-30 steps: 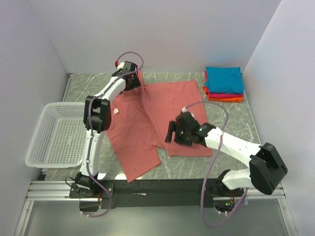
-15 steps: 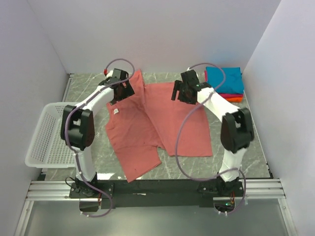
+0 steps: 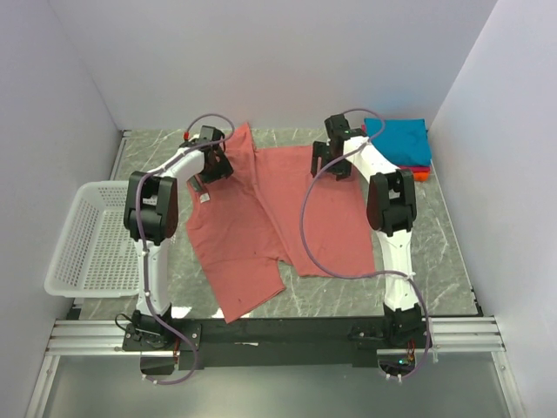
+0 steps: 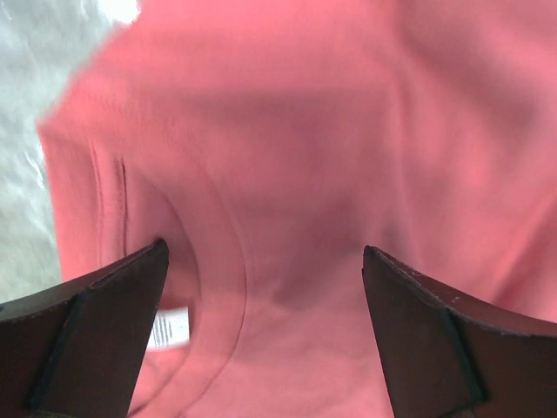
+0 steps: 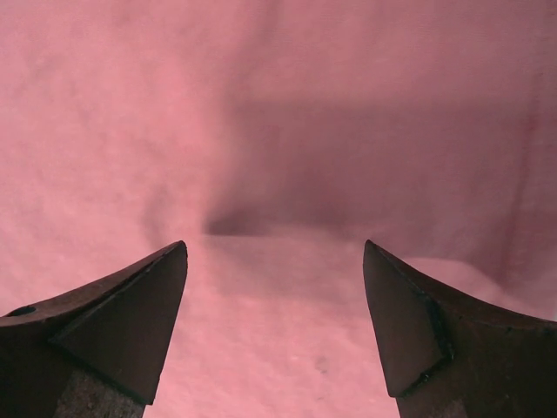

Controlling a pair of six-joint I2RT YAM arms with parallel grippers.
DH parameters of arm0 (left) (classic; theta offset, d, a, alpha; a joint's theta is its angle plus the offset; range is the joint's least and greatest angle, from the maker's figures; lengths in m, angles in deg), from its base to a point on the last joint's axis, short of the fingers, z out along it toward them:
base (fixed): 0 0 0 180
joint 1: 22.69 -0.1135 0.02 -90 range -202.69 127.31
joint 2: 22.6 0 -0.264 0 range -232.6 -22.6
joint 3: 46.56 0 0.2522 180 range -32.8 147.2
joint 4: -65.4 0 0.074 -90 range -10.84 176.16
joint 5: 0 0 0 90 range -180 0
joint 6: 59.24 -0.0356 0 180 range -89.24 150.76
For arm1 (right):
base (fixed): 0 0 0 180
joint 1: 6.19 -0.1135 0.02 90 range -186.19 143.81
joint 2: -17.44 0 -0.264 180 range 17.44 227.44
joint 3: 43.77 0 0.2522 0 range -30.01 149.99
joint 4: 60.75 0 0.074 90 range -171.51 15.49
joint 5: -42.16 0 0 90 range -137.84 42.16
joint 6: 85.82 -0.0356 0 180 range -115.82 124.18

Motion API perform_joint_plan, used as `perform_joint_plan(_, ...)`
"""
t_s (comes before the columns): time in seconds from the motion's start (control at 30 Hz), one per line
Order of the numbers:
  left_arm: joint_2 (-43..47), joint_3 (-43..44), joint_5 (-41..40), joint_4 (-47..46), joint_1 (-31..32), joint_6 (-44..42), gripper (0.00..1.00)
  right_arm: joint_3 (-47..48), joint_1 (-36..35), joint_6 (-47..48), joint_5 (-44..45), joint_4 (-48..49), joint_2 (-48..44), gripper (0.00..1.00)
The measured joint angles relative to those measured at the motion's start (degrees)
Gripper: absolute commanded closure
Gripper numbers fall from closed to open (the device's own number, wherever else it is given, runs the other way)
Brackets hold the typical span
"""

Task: Fold and stack the t-shirts
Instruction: Flatten the tshirt out

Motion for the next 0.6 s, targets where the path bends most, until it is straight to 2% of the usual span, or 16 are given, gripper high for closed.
perform_joint_plan(0.37, -8.5, 13.9, -1.2, 4.1, -3.5, -4.3, 0.01, 3.9, 7.0, 2.4, -2.1, -5.0, 2.3, 0.19)
perform_joint_plan(0.6, -13.4, 22.0, -1.3, 5.5, -3.9, -10.0, 0.0, 7.5, 10.3, 2.8, -3.7, -6.1, 4.2, 0.18)
